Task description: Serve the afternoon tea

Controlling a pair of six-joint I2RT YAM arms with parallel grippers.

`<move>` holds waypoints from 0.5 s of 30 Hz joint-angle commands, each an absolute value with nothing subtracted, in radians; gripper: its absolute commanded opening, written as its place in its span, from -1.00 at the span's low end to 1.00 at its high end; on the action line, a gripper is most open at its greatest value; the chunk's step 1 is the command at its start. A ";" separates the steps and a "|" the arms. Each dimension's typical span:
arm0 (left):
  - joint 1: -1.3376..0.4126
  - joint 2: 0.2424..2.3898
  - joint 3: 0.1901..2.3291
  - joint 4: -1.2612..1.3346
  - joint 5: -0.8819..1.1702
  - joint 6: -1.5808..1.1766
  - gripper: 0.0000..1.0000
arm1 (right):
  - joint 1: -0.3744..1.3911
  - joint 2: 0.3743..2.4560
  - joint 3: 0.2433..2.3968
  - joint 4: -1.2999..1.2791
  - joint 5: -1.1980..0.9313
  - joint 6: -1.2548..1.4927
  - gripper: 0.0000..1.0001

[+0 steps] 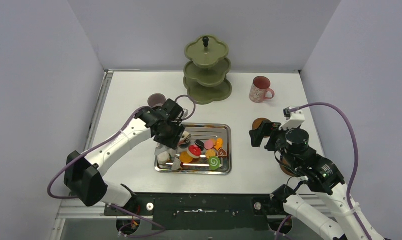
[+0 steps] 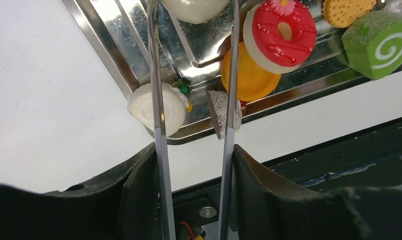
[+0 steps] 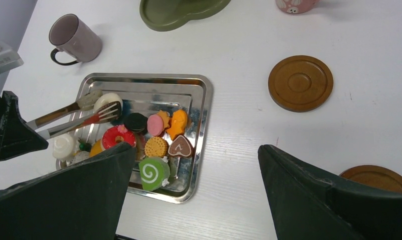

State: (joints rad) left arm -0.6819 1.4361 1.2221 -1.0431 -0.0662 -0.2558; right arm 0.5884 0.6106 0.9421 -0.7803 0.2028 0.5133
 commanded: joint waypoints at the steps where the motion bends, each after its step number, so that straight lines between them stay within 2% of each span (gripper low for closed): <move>1: -0.687 1.342 1.307 -1.040 -0.048 -0.272 -0.11 | 0.583 0.616 0.956 -0.768 0.198 0.521 1.00; 15: -0.686 1.259 1.412 -0.954 -0.154 -0.299 -0.17 | 0.583 0.607 0.961 -0.811 0.126 0.550 1.00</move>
